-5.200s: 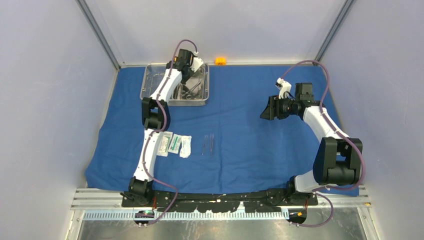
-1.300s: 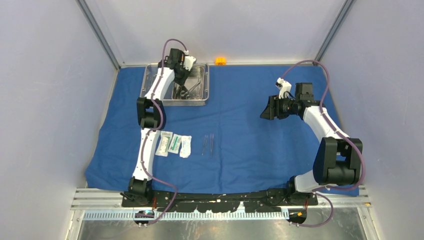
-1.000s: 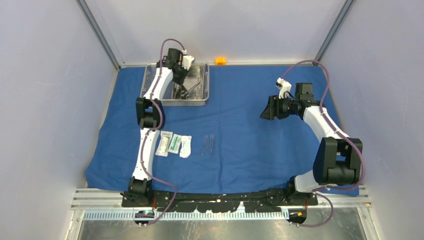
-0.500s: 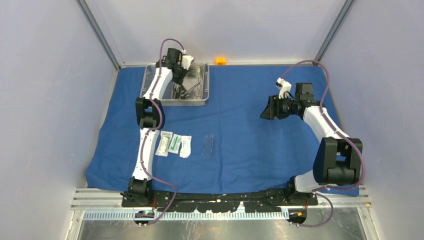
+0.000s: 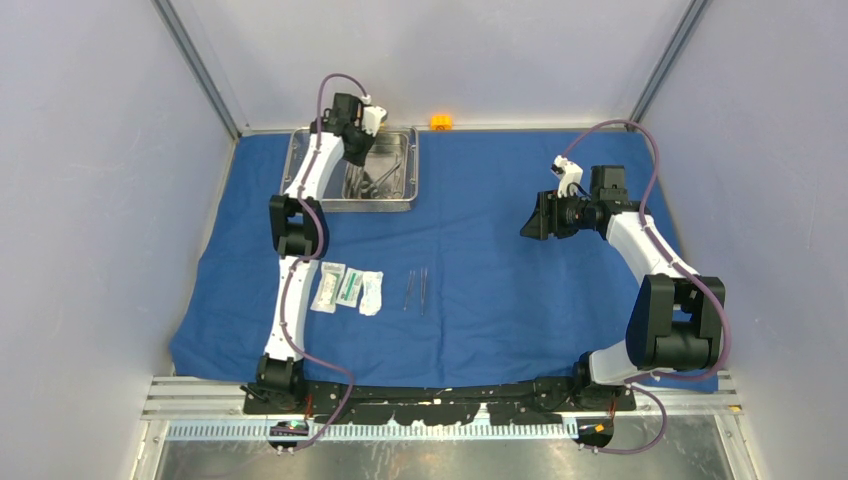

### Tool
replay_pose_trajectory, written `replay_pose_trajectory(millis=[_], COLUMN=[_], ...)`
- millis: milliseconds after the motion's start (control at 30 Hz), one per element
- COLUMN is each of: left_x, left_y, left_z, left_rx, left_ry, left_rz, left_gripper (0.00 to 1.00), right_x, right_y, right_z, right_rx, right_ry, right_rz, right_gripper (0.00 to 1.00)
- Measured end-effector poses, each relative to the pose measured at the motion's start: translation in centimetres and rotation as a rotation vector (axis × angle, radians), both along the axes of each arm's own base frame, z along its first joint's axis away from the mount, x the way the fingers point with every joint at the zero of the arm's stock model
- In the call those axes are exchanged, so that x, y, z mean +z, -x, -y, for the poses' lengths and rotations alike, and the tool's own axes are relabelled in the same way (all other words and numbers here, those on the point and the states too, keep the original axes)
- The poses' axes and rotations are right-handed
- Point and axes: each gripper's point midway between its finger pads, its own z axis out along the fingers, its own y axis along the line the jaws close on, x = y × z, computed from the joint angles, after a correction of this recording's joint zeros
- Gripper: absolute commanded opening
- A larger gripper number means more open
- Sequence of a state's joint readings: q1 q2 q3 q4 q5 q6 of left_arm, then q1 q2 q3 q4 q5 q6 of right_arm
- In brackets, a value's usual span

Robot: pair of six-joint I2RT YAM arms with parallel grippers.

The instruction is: Open and lay out the surgical kit

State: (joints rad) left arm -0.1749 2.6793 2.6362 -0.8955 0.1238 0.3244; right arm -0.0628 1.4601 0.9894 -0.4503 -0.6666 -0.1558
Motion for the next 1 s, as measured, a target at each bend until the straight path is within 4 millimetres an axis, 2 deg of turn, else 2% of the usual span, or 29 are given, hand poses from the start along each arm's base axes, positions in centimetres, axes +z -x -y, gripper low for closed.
replay_pose_trajectory(millis=[233,400,467,567,700,833,1000], left_x=[2.5,3.0,2.9,3.0,2.9,2.6,1.7], left_y=[-0.1,-0.2,-0.2,-0.3,-0.3,-0.2,-0.1], left_z=[0.4,0.6,0.6,0.3,0.1,0.1,0.2], left_rx=[-0.004,-0.009,-0.006,-0.005,0.000,0.007,0.008], left_ry=[0.018,0.016,0.009,-0.009,-0.016,-0.012,-0.012], left_rz=[0.040,0.050,0.051,0.056,0.055,0.047,0.031], left_gripper=[0.00,0.01,0.10,0.29,0.43,0.46,0.43], right_x=[0.0,0.0,0.0,0.0,0.0,0.0,0.0], right_y=[0.0,0.0,0.0,0.0,0.0,0.0,0.0], right_z=[0.0,0.0,0.0,0.0,0.0,0.0,0.0], right_rx=[0.000,0.000,0.000,0.000,0.000,0.000,0.000], right_ry=[0.000,0.000,0.000,0.000,0.000,0.000,0.000], right_rz=[0.000,0.000,0.000,0.000,0.000,0.000,0.000], right_gripper=[0.63,0.64,0.64,0.64,0.64,0.64,0.63])
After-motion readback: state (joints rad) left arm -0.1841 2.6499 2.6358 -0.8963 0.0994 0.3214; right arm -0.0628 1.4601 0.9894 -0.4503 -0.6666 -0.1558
